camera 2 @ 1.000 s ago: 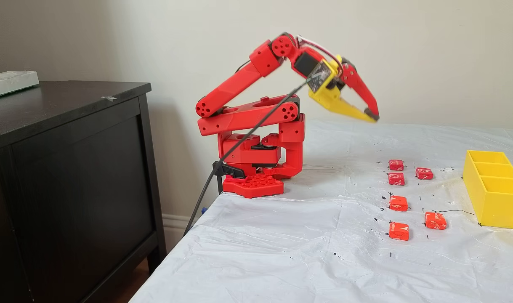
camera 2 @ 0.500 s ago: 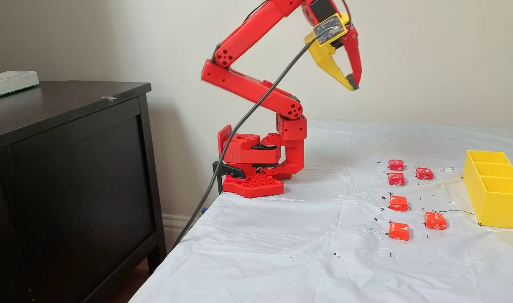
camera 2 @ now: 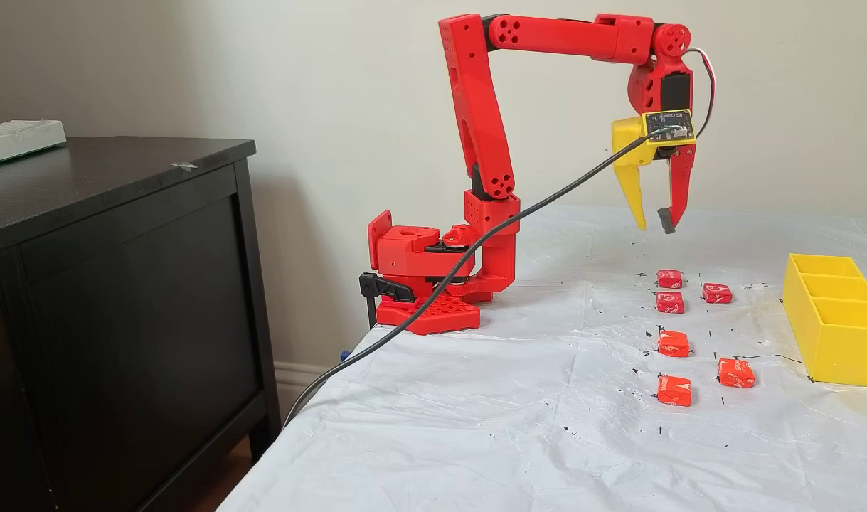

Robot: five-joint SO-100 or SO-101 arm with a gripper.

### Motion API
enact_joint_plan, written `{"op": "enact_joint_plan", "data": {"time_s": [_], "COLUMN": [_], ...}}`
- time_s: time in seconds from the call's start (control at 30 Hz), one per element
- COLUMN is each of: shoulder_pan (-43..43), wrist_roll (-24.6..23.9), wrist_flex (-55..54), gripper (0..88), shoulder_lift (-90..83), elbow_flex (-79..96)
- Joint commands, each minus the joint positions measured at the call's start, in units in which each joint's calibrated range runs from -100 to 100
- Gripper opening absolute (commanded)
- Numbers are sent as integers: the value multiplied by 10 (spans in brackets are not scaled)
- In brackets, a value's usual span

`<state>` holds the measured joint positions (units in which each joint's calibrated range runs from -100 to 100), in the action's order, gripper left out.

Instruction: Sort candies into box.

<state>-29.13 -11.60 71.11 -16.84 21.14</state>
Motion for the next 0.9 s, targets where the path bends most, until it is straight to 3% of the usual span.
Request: {"op": "enact_joint_plan", "data": {"time_s": [0.0, 0.33, 0.5, 0.87], "shoulder_pan": [-1, 0, -6, -4], "wrist_roll": [4, 17, 48, 62], "wrist_flex": [-9, -36, -59, -88], "gripper": [234, 269, 338, 349], "shoulder_lift": [-5, 22, 49, 64], "elbow_flex": [-29, -6, 12, 27]}}
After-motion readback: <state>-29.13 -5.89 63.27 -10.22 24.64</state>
